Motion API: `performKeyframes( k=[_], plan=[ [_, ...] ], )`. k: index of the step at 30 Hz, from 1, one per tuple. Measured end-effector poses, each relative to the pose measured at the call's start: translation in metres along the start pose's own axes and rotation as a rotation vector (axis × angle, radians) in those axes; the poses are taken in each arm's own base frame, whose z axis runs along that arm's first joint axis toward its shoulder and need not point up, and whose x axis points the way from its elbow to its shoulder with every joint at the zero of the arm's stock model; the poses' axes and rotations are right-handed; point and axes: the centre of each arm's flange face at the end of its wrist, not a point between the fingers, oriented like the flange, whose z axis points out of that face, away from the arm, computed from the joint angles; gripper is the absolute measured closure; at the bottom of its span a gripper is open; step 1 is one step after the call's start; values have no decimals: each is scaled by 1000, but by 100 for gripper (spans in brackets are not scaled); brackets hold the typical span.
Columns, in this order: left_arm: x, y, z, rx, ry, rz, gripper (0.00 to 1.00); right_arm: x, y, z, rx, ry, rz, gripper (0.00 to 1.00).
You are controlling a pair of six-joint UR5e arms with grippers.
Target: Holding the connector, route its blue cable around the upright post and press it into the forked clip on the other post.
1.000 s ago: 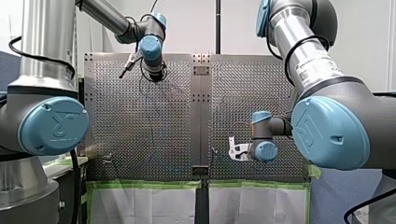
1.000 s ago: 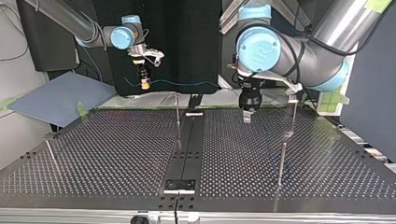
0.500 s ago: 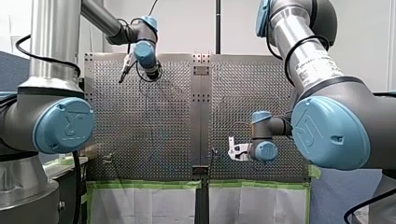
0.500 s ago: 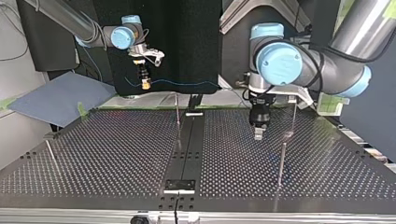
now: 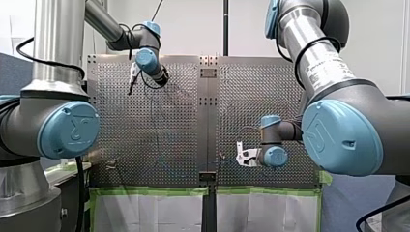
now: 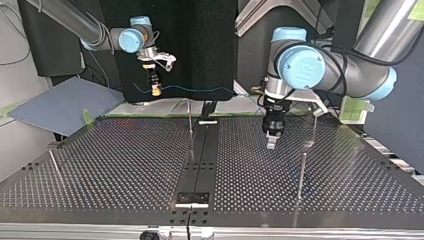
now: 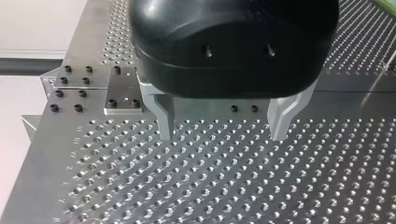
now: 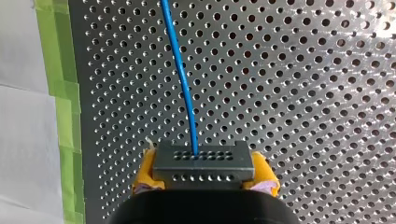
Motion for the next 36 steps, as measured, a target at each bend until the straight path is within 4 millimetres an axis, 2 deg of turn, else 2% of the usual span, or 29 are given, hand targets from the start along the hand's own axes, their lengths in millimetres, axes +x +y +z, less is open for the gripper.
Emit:
performKeyframes(
  k=[14,28,36],
  plan=[
    [12,10,1,-101,-3,73,2,0,0,0,0,-1,0,100],
    [52,15,27,-174,96,211,2,0,0,0,1,-1,0,100],
    [57,23,34,-222,112,275,2,0,0,0,1,-1,0,100]
  ],
)
